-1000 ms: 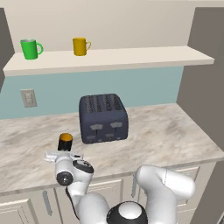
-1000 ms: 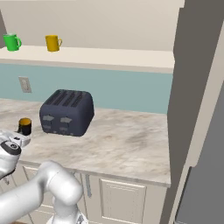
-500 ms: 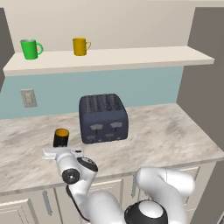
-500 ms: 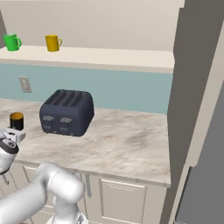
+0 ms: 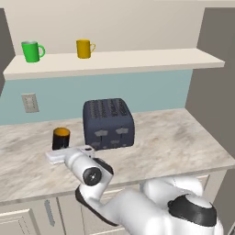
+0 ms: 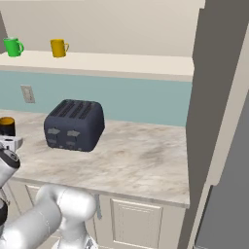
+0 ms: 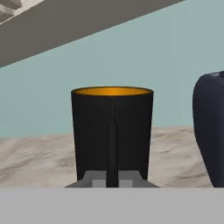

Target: Pick the mug on the counter and place it in the cabinet with the handle facing the right, like the mugs already inside.

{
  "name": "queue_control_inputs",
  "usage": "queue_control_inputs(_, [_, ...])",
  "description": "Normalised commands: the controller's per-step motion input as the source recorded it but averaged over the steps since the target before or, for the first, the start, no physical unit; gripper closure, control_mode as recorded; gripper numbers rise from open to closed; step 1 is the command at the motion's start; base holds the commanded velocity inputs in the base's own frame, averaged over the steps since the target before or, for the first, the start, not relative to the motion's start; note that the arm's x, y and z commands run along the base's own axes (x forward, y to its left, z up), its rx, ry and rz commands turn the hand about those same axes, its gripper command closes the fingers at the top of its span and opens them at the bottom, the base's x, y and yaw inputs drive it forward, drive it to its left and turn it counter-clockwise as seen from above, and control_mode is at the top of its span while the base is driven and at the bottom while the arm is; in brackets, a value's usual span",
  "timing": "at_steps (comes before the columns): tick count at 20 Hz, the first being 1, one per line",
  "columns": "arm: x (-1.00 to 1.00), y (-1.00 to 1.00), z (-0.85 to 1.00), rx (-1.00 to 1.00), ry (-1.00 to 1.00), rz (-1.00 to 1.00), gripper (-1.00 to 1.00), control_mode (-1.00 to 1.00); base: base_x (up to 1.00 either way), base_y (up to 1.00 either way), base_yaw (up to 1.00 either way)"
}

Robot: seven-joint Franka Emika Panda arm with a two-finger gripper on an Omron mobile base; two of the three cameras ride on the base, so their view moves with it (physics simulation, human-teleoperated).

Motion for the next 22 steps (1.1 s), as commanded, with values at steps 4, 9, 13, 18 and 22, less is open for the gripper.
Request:
queue_control_inputs(4, [-0.58,-0.04,0.82,-0.02,0.05,0.2,1.0,-1.0,0.0,0.0,0.0])
queue_control_inputs(9, [-0.73,-0.09,0.81,-0.03,0.04,0.18,1.0,-1.0,0.0,0.0,0.0])
queue_control_inputs(13, [-0.98,-0.12,0.8,-0.04,0.0,0.16,1.0,-1.0,0.0,0.0,0.0])
queue_control_inputs(18, [-0.98,-0.16,0.8,-0.06,0.0,0.14,1.0,-1.0,0.0,0.0,0.0])
queue_control_inputs(22, [-0.98,-0.17,0.74,-0.08,0.0,0.12,1.0,-1.0,0.0,0.0,0.0])
